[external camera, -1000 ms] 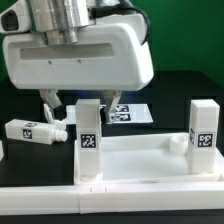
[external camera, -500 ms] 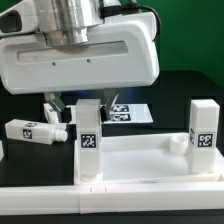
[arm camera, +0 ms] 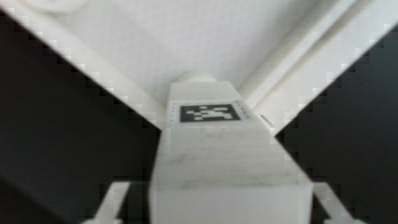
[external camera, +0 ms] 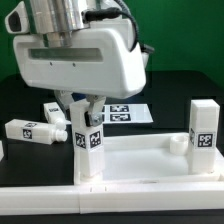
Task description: Assemble desk
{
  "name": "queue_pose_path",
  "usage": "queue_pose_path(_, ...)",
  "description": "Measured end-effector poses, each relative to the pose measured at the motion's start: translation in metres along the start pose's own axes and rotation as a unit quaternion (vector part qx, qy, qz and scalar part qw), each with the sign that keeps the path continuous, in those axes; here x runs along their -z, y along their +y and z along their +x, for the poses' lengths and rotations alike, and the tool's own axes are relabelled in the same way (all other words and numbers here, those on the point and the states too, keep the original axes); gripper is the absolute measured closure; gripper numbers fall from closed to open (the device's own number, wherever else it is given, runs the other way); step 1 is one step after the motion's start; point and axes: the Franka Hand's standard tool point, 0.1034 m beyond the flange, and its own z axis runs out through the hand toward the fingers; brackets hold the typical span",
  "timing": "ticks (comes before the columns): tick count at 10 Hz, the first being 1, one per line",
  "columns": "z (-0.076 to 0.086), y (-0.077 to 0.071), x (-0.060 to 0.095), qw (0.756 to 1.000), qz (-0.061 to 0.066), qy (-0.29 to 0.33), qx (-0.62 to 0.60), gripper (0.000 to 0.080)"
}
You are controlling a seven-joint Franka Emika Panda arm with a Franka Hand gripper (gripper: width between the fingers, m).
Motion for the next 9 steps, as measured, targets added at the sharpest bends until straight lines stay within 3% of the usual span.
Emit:
queue_pose_path(2,-0.001,0.0022,-0.0011,0.979,0.019,-0.004,-0.204,0.0512)
queue_pose_path(5,-0.0004,0.0027,-0.001,0.957,0.027,-0.023,-0.288,0.0512)
queue_pose_path(6,-0.0011,0.0028,-0.0019,0.962,0.026,-0.022,-0.271,0.0418)
queue_pose_path(7,-0.0034,0.0022,-0.0025,0.973,0.025,-0.022,-0.228,0.0418)
queue_pose_path(8,-0.0037,0.0023,-0.0021,0.987,0.027,-0.021,-0.156,0.0245)
queue_pose_path(9,-0.005,0.0025,-0.001,0.996,0.029,-0.02,-0.084,0.017)
